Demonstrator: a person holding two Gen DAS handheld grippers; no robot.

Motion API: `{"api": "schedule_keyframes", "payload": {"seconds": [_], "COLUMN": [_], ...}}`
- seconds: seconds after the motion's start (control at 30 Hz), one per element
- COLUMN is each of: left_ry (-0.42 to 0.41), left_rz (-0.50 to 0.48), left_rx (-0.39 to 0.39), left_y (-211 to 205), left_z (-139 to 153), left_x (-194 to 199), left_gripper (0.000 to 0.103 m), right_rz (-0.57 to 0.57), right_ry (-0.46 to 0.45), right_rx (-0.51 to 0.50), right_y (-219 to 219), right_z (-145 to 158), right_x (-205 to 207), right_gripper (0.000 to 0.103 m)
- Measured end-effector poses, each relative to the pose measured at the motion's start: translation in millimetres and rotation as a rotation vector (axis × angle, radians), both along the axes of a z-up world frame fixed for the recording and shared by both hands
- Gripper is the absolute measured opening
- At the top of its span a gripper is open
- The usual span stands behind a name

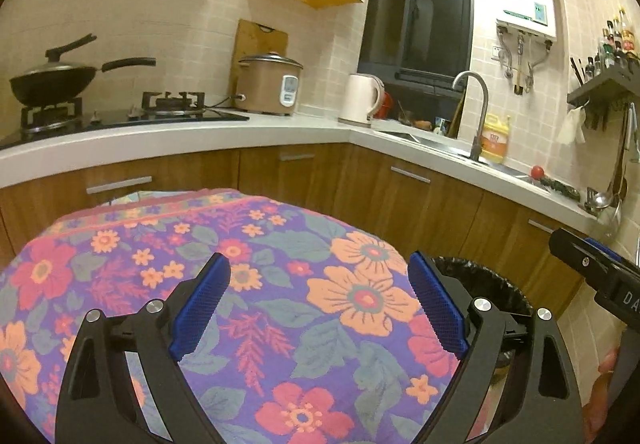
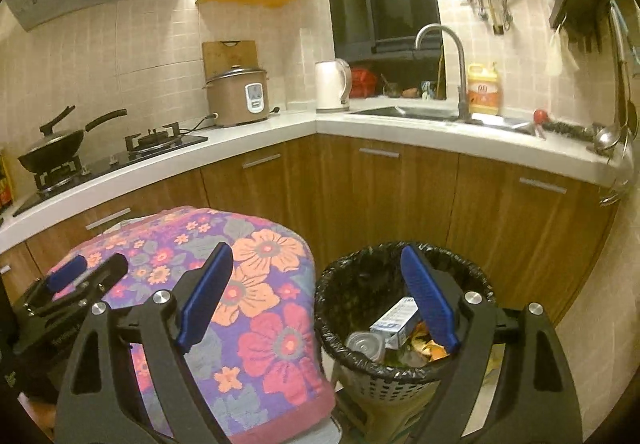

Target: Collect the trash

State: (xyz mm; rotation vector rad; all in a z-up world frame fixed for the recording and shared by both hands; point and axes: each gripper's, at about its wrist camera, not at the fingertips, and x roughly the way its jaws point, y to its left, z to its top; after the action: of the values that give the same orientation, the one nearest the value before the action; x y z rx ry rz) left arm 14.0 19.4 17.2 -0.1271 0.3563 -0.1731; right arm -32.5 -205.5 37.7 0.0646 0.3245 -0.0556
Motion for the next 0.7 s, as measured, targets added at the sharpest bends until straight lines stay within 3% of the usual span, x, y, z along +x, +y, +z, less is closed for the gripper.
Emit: {"api": "schedule_keyframes", "payload": {"seconds": [0.7], "left_ry": [0.036], "left_rz": [-0.003], "left_rx": [0.043], "left_y": [-12.8], "left_z": [-7.3], "left_x": [4.5], "left_gripper": [0.090], "right_rz": [-0.005], "right_ry": [0.034], "right_rx": [0.022], "right_y": [-10.4], "right_z": [-11.0], "right_x": [5.4], "right_gripper": [0.082]}}
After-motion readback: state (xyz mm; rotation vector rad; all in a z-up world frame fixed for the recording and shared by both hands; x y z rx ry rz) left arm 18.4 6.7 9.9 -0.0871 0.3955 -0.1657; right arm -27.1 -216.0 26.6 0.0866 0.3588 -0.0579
